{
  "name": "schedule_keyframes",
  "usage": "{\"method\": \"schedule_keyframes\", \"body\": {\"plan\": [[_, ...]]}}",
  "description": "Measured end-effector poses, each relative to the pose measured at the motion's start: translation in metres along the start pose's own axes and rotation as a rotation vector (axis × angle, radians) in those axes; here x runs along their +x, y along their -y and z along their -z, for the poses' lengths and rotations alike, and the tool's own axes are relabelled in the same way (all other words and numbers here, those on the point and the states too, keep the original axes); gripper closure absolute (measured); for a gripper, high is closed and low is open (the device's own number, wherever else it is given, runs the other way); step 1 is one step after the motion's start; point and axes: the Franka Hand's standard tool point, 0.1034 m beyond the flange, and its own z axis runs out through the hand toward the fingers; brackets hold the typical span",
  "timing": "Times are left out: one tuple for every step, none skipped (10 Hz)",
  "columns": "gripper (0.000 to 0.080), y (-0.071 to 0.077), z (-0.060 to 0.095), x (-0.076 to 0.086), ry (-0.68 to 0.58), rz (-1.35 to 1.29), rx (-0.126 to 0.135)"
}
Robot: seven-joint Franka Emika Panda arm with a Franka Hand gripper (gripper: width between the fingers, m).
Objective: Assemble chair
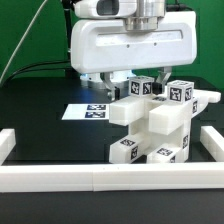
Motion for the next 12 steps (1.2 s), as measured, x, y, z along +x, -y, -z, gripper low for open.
{"method": "schedule_keyframes", "body": {"plan": [[0.015,0.003,0.004,0.0,-0.001,0.003,0.006],[0.015,0.01,0.005,-0.004,0.0,0.008,0.012],[0.015,0.015,0.005,-0.008,0.003,0.011,0.018],[0.015,0.02,0.005,-0.011,0.005,0.013,0.022],[0.015,0.022,0.005,-0.015,0.008,0.013,0.026],[0.015,0.022,0.005,-0.016,0.009,0.011,0.026],[0.0271,0.022,0.005,-0.016,0.01,0.011,0.026],[0.0271,0.022,0.005,-0.016,0.01,-0.002,0.027],[0.0414,0.021,0.004,-0.016,0.011,-0.015,0.026],[0.0515,0.021,0.004,-0.016,0.011,-0.02,0.026],[0.0515,0.022,0.004,-0.016,0.011,-0.078,0.027],[0.0514,0.021,0.004,-0.016,0.012,-0.151,0.027]]}}
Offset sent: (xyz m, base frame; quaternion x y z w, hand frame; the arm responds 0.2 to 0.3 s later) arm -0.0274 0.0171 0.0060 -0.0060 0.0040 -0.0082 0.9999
